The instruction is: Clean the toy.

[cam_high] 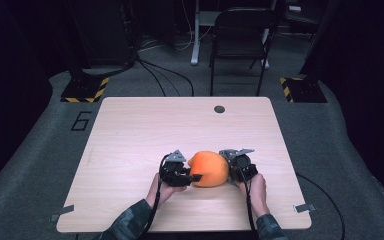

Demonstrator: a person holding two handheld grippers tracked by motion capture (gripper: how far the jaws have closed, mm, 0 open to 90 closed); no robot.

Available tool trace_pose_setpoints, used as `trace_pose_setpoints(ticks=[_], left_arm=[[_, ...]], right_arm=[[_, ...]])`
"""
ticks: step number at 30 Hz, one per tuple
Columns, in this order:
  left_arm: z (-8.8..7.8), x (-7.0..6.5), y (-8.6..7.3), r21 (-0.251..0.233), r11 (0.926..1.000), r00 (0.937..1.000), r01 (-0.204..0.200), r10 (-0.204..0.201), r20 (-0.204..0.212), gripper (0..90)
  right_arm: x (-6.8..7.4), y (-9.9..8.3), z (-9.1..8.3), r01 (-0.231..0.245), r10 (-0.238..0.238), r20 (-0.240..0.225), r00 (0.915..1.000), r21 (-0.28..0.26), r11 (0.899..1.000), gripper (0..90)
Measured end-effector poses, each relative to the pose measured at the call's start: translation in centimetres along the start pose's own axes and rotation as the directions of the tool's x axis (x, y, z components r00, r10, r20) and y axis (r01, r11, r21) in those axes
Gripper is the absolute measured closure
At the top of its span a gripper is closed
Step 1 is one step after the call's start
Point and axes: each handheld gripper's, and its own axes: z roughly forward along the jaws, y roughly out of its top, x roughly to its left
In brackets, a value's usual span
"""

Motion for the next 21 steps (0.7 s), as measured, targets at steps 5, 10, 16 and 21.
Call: trace_pose_setpoints(ticks=[5,10,16,21], left_arm=[[-0.1,0.0,0.0,-0.001,1.0,1.0,0.001,-0.001,-0.004,64.6],[-0.1,0.1,0.0,-0.003,0.9999,0.9999,0.012,-0.012,-0.004,64.2],[-0.1,0.1,0.0,0.001,1.0,0.9999,0.01,-0.01,-0.006,63.5],[0.0,0.4,-0.1,0.001,0.9999,0.9999,0.014,-0.014,-0.007,60.2]], right_arm=[[-1.0,0.3,-0.9,-0.026,0.026,-0.006,0.9997,-0.016,1.0,74.0],[-1.3,1.7,-5.7,-0.066,0.063,-0.025,0.9977,-0.163,0.984,74.1],[2.3,2.7,-7.9,-0.007,-0.03,-0.149,0.9884,-0.244,0.97,74.3],[3.1,2.4,-5.5,0.012,-0.04,-0.133,0.9903,-0.206,0.979,75.0]])
